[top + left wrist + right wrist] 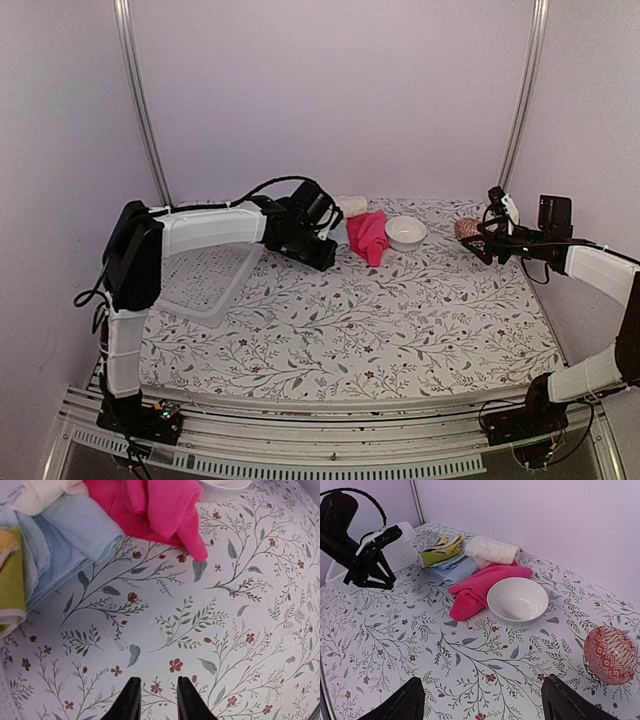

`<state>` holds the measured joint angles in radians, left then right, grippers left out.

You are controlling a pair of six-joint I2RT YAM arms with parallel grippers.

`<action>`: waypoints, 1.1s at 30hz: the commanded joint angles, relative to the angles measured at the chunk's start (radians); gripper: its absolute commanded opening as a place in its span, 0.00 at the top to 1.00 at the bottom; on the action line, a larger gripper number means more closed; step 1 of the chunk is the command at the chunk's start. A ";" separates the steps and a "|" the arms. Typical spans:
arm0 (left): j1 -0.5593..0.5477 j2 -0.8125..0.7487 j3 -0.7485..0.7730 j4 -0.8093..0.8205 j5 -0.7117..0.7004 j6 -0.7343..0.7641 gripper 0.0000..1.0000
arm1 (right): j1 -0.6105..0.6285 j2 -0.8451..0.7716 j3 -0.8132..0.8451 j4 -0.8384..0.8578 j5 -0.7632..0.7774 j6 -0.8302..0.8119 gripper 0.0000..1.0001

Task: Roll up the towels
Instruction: Move the storage box to the corner of the board.

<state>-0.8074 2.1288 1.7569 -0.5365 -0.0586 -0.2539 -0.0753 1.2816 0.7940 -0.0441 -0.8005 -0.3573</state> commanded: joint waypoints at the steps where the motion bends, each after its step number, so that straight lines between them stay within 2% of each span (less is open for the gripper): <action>1: 0.133 -0.032 -0.043 -0.100 0.013 -0.061 0.73 | -0.007 0.022 -0.011 0.023 -0.037 -0.047 0.18; 6: 0.259 -0.013 -0.052 -0.075 -0.043 -0.062 0.74 | -0.007 0.049 -0.002 0.015 -0.044 -0.057 0.18; 10: 0.326 0.067 0.052 -0.121 -0.069 -0.091 0.75 | -0.007 0.058 0.005 0.007 -0.047 -0.057 0.19; 12: 0.327 0.083 0.089 -0.121 -0.091 -0.100 0.68 | -0.007 0.057 0.002 0.006 -0.047 -0.057 0.19; 15: 0.327 0.119 0.146 -0.083 -0.041 -0.095 0.57 | -0.007 0.060 0.002 0.008 -0.045 -0.058 0.19; 20: 0.330 0.233 0.325 -0.105 -0.103 -0.082 0.50 | -0.007 0.070 0.004 0.005 -0.050 -0.060 0.19; 23: 0.335 0.294 0.412 -0.110 -0.161 -0.088 0.49 | -0.007 0.071 0.005 0.002 -0.049 -0.066 0.19; 29: 0.342 0.354 0.494 -0.103 -0.224 -0.102 0.55 | -0.007 0.070 0.009 -0.010 -0.038 -0.084 0.19; 33: 0.348 0.394 0.523 -0.101 -0.218 -0.093 0.50 | -0.007 0.074 0.009 -0.012 -0.038 -0.089 0.19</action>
<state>-0.4683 2.4744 2.2345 -0.6270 -0.2539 -0.3492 -0.0792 1.3441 0.7940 -0.0444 -0.8257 -0.4297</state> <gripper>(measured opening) 0.482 0.808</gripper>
